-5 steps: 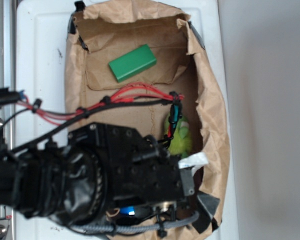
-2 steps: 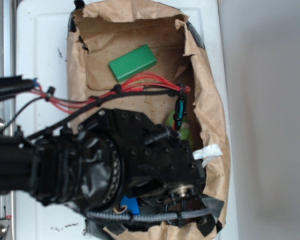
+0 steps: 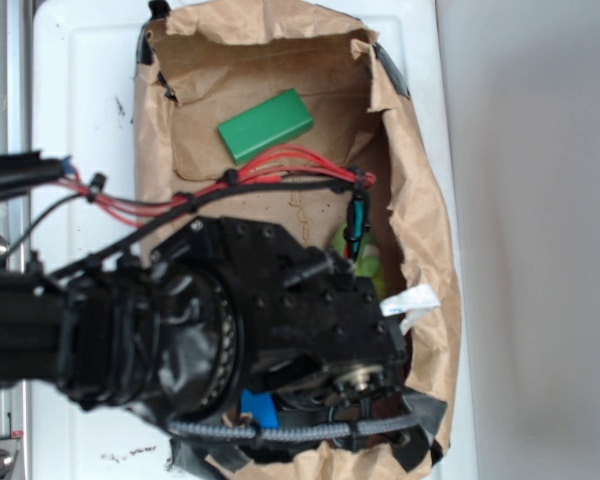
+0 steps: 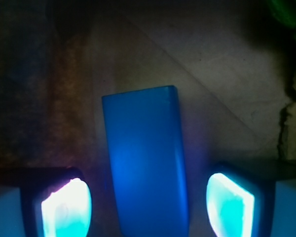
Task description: Grab the blue block.
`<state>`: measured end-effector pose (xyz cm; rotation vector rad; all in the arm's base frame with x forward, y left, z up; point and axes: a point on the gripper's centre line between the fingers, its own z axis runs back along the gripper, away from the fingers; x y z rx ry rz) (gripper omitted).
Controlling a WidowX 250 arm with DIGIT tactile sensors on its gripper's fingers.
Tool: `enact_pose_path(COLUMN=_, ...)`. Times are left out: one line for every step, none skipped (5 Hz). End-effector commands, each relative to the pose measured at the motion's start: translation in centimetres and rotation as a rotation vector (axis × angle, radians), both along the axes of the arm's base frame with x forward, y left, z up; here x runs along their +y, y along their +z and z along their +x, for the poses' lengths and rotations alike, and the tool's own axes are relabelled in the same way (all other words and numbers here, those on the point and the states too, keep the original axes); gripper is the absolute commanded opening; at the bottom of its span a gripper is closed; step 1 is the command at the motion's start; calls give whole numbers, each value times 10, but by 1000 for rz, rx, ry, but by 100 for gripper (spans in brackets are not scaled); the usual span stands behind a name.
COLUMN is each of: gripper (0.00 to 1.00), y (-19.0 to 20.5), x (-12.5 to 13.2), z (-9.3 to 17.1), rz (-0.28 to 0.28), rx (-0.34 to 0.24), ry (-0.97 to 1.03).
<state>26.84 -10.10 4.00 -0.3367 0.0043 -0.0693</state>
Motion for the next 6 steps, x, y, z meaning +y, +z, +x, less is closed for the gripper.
enact_pose_path(gripper=100, y=-22, x=0, z=-3, rz=242, rx=-118, ry=-30)
enact_pose_path(gripper=100, y=-22, x=7, z=1, rz=277, rx=-120, ry=6)
enact_pose_path(gripper=0, y=-23, x=12, z=5, rz=261, rx=-104, ry=36)
enact_pose_path(gripper=0, y=-21, x=16, z=8, rz=240, rx=-99, ry=46)
enact_pose_path(gripper=0, y=-17, x=28, z=15, rz=249, rx=-114, ry=86)
enact_pose_path(gripper=0, y=-10, x=59, z=31, rz=278, rx=-133, ry=193)
